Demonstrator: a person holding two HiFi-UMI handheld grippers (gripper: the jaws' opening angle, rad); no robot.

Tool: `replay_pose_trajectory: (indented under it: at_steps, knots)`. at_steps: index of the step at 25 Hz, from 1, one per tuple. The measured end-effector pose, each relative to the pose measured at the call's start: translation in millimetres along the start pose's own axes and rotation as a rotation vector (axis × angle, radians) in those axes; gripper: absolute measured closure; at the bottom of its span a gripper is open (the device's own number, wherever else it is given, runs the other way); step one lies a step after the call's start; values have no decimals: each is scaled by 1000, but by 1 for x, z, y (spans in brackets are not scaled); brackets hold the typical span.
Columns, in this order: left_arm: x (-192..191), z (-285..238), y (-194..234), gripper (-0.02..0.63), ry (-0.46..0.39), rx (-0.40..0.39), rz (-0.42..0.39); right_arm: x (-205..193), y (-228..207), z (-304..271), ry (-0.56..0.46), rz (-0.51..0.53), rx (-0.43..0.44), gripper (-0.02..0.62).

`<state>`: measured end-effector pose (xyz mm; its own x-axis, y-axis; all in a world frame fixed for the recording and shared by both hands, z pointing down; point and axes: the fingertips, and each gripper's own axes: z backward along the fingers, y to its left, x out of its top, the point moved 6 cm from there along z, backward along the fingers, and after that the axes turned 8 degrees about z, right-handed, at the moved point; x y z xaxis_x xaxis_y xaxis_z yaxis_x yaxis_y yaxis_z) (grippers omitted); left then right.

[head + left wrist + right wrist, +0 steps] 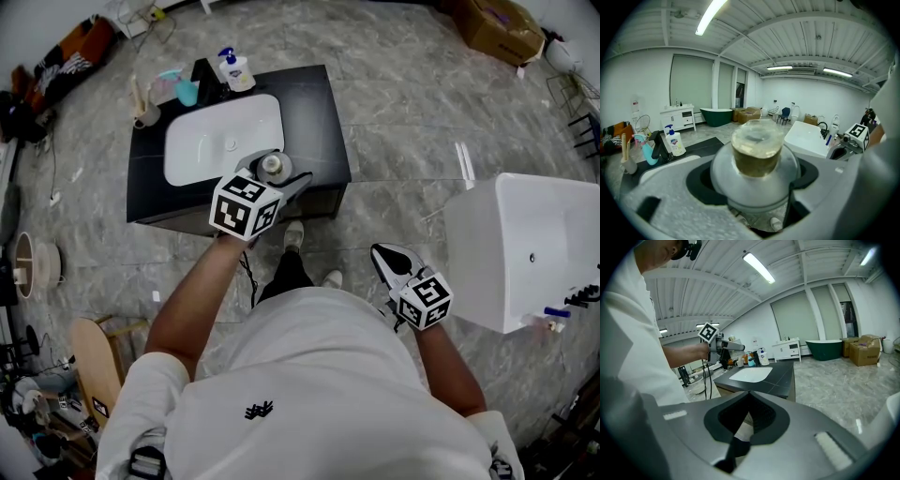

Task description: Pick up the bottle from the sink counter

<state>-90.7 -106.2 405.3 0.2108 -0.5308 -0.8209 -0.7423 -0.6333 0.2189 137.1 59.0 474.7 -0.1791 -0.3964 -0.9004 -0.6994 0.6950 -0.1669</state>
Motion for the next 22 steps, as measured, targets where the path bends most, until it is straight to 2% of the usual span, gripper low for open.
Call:
replay_pose_trajectory:
  at_steps: [15, 22]
  knots:
    - [-7, 0, -10, 262, 2, 4, 1, -9, 8, 2, 4, 4, 27, 583]
    - [-9, -10, -15, 262, 10, -4, -1, -13, 3, 8, 0, -8, 12, 583]
